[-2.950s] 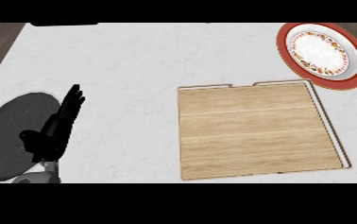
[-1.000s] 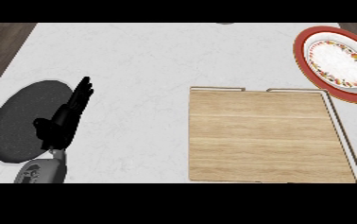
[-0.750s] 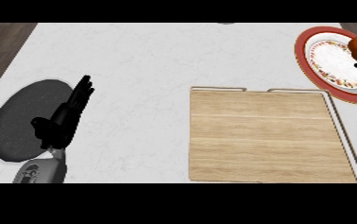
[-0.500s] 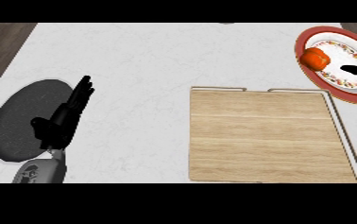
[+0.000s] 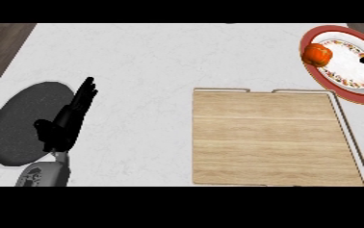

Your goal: Pick the squash from the tray and place it in the plate

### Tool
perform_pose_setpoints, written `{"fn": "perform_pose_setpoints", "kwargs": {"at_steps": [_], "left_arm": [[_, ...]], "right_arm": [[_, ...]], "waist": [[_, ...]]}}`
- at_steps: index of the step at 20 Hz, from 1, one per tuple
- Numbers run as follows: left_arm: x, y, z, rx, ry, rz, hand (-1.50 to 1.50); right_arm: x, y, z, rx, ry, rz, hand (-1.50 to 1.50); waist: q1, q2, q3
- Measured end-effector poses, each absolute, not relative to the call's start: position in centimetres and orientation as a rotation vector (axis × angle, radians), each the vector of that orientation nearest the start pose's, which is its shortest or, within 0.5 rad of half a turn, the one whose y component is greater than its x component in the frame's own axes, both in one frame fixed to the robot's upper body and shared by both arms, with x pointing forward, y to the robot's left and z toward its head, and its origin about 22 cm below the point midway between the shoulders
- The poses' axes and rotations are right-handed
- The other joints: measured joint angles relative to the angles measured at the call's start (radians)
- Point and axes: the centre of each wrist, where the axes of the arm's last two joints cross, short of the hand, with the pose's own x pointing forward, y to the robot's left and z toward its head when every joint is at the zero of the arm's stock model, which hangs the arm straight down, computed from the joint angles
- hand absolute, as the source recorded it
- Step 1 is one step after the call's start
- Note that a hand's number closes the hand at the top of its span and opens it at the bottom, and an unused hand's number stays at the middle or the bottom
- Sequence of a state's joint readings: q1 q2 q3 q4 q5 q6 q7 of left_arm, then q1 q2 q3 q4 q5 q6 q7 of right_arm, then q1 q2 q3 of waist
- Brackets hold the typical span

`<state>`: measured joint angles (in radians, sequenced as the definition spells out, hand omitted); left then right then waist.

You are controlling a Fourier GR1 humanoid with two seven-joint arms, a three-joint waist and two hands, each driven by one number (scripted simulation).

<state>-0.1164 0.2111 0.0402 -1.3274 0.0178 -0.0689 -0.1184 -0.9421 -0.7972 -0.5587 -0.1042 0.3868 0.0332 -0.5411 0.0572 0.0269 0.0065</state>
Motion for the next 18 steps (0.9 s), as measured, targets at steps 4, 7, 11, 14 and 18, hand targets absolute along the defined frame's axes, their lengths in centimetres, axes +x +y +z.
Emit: {"fn": "perform_pose_setpoints", "kwargs": {"at_steps": [4,7,11,14,18], "left_arm": [[26.5,29.0,-1.8,0.110,-1.554,-0.178,0.00],[26.5,29.0,-1.8,0.111,-1.559,-0.177,0.00],[26.4,29.0,-2.0,0.109,-1.557,-0.169,0.00],[26.2,29.3,-2.0,0.110,-1.556,-0.167,0.00],[26.4,29.2,-1.7,0.110,-1.561,-0.161,0.00]], "right_arm": [[34.3,-51.6,12.3,-0.612,-1.676,-0.045,-1.50],[32.3,-53.5,12.3,-0.562,-1.700,-0.114,-1.50],[29.3,-56.1,12.2,-0.530,-1.726,-0.133,-1.50],[27.1,-57.6,12.1,-0.518,-1.746,-0.114,-1.50],[25.2,-58.7,11.4,-0.521,-1.741,-0.077,-1.50]], "waist": [[-0.006,0.002,0.002],[-0.008,0.004,0.003],[-0.011,0.007,0.005],[-0.013,0.008,0.007],[-0.012,0.008,0.009]]}}
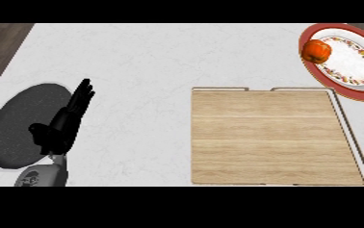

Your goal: Pick the squash from the tray and place it in the plate

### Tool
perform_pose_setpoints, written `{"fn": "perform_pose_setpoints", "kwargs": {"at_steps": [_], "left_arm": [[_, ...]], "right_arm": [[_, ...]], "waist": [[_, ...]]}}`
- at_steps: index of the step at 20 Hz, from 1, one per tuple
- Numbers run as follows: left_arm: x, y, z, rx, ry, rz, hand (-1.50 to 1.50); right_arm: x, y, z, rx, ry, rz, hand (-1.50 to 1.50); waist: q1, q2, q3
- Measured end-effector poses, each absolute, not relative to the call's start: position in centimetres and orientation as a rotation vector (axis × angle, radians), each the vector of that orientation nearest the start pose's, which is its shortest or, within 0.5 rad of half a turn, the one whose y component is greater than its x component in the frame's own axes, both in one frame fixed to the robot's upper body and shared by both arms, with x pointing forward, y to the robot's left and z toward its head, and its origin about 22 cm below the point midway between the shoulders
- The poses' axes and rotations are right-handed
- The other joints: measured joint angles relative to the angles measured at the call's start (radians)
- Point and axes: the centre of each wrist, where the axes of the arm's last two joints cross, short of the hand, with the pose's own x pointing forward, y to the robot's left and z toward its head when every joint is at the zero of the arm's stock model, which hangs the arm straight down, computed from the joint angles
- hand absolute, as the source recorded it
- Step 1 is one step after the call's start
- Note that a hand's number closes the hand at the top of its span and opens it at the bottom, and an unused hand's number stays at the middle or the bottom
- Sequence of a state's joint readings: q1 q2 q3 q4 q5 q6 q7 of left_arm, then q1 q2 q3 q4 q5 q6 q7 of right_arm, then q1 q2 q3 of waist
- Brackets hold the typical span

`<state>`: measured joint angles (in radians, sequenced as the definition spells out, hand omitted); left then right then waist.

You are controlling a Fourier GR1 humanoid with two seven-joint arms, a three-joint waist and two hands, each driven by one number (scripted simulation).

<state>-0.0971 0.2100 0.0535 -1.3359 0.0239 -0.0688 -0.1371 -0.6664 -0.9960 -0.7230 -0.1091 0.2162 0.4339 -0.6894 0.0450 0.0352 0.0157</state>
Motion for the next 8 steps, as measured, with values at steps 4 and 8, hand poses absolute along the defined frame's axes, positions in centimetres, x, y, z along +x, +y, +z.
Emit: {"fn": "perform_pose_setpoints", "kwargs": {"at_steps": [4,8], "left_arm": [[26.4,28.9,-1.8,0.107,-1.564,-0.168,0.00],[26.5,28.9,-1.7,0.110,-1.570,-0.166,0.00]], "right_arm": [[24.1,-59.2,11.0,-0.546,-1.718,-0.047,-1.50],[23.4,-59.4,10.2,-0.569,-1.709,-0.036,-1.50]], "waist": [[0.004,0.002,0.001],[0.008,0.002,0.002]]}}
